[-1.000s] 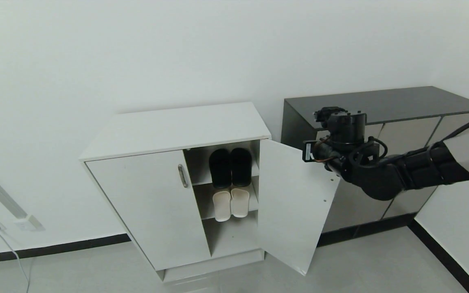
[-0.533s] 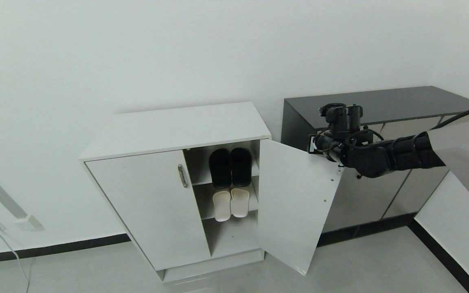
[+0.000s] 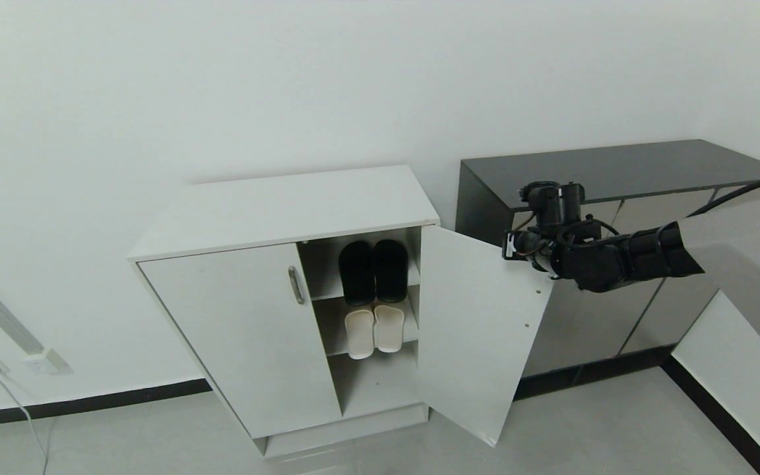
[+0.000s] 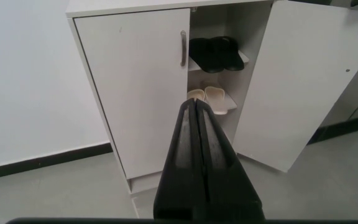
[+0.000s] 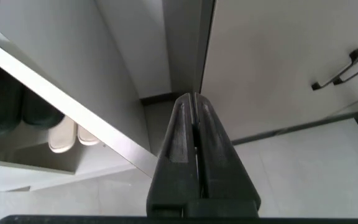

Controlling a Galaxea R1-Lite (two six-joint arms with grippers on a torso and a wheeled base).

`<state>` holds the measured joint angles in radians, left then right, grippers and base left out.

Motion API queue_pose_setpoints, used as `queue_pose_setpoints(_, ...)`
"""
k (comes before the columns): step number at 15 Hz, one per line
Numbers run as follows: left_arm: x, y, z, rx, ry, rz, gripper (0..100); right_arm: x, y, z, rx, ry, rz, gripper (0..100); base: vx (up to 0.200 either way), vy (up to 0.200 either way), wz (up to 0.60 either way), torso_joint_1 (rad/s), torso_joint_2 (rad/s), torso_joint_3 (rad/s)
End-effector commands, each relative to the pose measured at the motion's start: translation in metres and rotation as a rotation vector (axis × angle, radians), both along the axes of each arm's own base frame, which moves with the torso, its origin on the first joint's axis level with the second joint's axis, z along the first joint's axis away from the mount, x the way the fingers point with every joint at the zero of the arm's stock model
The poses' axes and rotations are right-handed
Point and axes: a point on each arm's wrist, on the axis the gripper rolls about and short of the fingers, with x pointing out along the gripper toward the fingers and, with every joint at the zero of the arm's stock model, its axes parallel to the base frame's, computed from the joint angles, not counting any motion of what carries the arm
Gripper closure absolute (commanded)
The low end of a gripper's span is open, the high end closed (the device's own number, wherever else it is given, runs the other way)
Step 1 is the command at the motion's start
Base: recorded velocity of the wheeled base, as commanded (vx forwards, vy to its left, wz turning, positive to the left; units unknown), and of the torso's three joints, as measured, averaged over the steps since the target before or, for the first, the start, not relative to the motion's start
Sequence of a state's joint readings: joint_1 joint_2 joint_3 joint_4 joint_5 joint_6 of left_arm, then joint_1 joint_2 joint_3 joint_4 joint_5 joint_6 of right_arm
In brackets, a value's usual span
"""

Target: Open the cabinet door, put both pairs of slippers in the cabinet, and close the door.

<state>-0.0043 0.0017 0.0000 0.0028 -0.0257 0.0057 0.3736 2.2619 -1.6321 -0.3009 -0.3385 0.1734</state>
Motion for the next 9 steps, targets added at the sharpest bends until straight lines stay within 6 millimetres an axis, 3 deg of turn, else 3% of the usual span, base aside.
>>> queue_pose_setpoints(1,0.0,0.0,0.0,0.0,0.0,-0.001,100,-0.003,0.002,0.0,-0.002,0.005,0.006,100,0.0,0.0,0.0,0.0,0.0,0.0)
queue_pose_setpoints(5,0.0,0.0,0.0,0.0,-0.001,-0.001,100,-0.021,0.015,0.005,-0.006,0.013,0.045,100,0.0,0.0,0.0,0.0,0.0,0.0)
queue_pose_setpoints(9,0.0,0.0,0.0,0.0,0.0,-0.001,100,-0.06,0.041,0.012,-0.015,0.035,0.136,100,0.0,0.0,0.0,0.0,0.0,0.0)
